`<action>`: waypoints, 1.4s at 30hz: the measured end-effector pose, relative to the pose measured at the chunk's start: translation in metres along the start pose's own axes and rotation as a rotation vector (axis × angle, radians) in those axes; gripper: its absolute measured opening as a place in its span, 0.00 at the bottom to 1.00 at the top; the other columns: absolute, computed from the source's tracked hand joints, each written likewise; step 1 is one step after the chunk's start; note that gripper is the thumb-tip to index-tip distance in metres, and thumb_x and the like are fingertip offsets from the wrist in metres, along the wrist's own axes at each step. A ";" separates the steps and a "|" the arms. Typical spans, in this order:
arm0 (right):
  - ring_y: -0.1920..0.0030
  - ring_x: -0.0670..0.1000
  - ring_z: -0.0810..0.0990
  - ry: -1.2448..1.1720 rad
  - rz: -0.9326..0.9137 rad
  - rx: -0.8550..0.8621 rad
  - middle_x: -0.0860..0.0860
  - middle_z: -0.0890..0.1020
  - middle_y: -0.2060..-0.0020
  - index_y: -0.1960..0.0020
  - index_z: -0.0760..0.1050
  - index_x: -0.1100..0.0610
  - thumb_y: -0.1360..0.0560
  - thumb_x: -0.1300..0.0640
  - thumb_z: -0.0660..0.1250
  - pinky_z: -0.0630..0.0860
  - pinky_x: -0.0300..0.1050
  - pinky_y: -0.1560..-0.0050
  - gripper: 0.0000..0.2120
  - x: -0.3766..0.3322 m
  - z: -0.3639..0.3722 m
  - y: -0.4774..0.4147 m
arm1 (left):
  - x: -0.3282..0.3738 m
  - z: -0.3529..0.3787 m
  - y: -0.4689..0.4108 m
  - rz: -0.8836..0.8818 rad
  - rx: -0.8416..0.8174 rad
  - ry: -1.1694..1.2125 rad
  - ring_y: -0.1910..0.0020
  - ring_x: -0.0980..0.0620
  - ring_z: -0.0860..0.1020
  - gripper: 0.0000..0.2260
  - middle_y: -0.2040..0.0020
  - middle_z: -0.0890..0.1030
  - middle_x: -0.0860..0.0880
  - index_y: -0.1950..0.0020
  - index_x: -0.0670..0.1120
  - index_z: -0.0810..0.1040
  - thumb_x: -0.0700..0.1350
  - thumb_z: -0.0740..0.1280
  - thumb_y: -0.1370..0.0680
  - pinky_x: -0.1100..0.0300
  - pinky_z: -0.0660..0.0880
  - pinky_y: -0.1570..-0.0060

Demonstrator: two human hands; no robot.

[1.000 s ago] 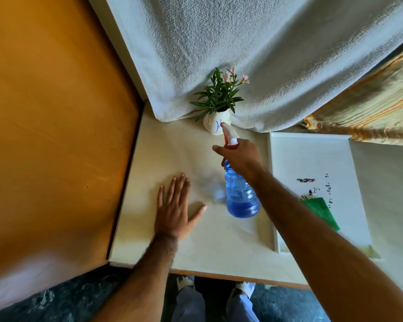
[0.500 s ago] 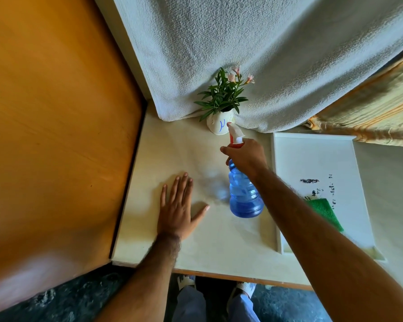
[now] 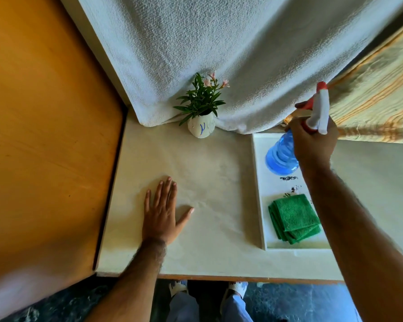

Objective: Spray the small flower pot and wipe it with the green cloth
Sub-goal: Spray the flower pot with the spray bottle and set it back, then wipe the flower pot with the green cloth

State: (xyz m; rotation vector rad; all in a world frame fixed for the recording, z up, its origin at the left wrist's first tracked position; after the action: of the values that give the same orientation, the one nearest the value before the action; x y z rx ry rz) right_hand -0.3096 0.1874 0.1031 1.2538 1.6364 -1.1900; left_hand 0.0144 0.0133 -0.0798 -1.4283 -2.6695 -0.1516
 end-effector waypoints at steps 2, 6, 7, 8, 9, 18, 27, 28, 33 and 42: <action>0.74 0.33 0.74 0.075 -0.027 0.043 0.32 0.77 0.74 0.63 0.72 0.41 0.31 0.61 0.69 0.68 0.26 0.69 0.14 0.011 -0.006 -0.007 | 0.001 -0.001 -0.001 0.000 -0.010 -0.003 0.16 0.42 0.61 0.44 0.14 0.59 0.44 0.15 0.44 0.57 0.73 0.53 0.21 0.35 0.59 0.19; 0.70 0.43 0.73 0.137 -0.031 0.080 0.41 0.73 0.74 0.61 0.72 0.45 0.29 0.55 0.72 0.76 0.47 0.67 0.10 0.044 -0.013 -0.020 | 0.001 -0.001 -0.001 0.008 -0.007 -0.007 0.16 0.43 0.61 0.44 0.14 0.59 0.44 0.15 0.44 0.57 0.73 0.53 0.21 0.36 0.58 0.18; 0.68 0.45 0.75 0.127 -0.035 0.072 0.42 0.76 0.72 0.60 0.73 0.47 0.28 0.55 0.73 0.78 0.50 0.65 0.09 0.050 -0.013 -0.021 | 0.000 0.000 -0.001 0.009 -0.011 -0.009 0.16 0.43 0.60 0.44 0.14 0.58 0.44 0.15 0.44 0.56 0.73 0.52 0.21 0.36 0.58 0.18; 0.67 0.46 0.78 0.125 -0.037 0.059 0.46 0.79 0.70 0.58 0.76 0.51 0.27 0.54 0.73 0.79 0.50 0.63 0.06 0.055 -0.012 -0.019 | 0.000 0.000 0.000 0.010 -0.014 -0.010 0.16 0.43 0.60 0.44 0.14 0.58 0.45 0.14 0.44 0.55 0.73 0.52 0.21 0.36 0.57 0.18; 0.65 0.48 0.82 0.111 -0.023 0.040 0.51 0.83 0.68 0.54 0.79 0.57 0.27 0.53 0.73 0.82 0.50 0.61 0.07 0.061 -0.011 -0.018 | -0.001 0.001 0.000 0.012 -0.016 -0.011 0.15 0.43 0.59 0.44 0.14 0.58 0.45 0.14 0.45 0.55 0.73 0.51 0.21 0.36 0.57 0.18; 0.60 0.53 0.87 0.082 0.085 -0.037 0.56 0.87 0.62 0.53 0.81 0.63 0.28 0.46 0.76 0.84 0.58 0.52 0.19 0.076 -0.006 -0.005 | -0.003 0.004 -0.001 0.004 -0.012 -0.012 0.15 0.44 0.59 0.44 0.13 0.57 0.45 0.14 0.45 0.54 0.74 0.50 0.21 0.37 0.56 0.18; 0.43 0.50 0.74 0.346 -0.083 -0.201 0.48 0.73 0.43 0.37 0.69 0.57 0.32 0.28 0.72 0.72 0.46 0.40 0.39 0.104 -0.069 0.075 | -0.003 0.007 0.000 0.001 0.015 0.002 0.15 0.45 0.59 0.43 0.13 0.58 0.46 0.14 0.46 0.55 0.73 0.51 0.20 0.37 0.57 0.18; 0.45 0.51 0.73 0.448 -0.152 -0.269 0.48 0.72 0.46 0.40 0.69 0.57 0.32 0.26 0.70 0.71 0.46 0.42 0.38 0.109 -0.082 0.092 | -0.002 0.007 0.000 0.003 0.025 0.002 0.15 0.45 0.59 0.42 0.13 0.58 0.46 0.14 0.46 0.56 0.73 0.51 0.20 0.37 0.57 0.18; 0.34 0.62 0.74 0.850 -0.312 -0.607 0.59 0.74 0.35 0.37 0.73 0.62 0.34 0.32 0.75 0.75 0.63 0.33 0.40 0.138 -0.122 0.150 | 0.000 0.004 0.000 0.020 0.061 -0.003 0.17 0.43 0.63 0.42 0.15 0.62 0.44 0.15 0.45 0.59 0.71 0.55 0.20 0.36 0.60 0.20; 0.35 0.66 0.80 0.859 -0.317 -0.717 0.64 0.78 0.32 0.33 0.78 0.66 0.41 0.70 0.84 0.81 0.66 0.42 0.37 0.132 -0.131 0.142 | 0.002 0.000 0.000 0.015 0.062 0.014 0.17 0.43 0.64 0.41 0.16 0.64 0.44 0.16 0.45 0.62 0.71 0.56 0.21 0.36 0.60 0.19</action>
State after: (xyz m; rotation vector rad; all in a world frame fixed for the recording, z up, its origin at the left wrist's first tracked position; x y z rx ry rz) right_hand -0.2072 0.3619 -0.0133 1.0805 2.6312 -0.0829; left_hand 0.0135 0.0152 -0.0794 -1.4231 -2.6270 -0.0765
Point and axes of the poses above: each hand's wrist, its own y-axis away from the middle knuckle, its own z-axis out of the palm, x = y × z, the point moved 1 cm from there along -y, towards the middle knuckle
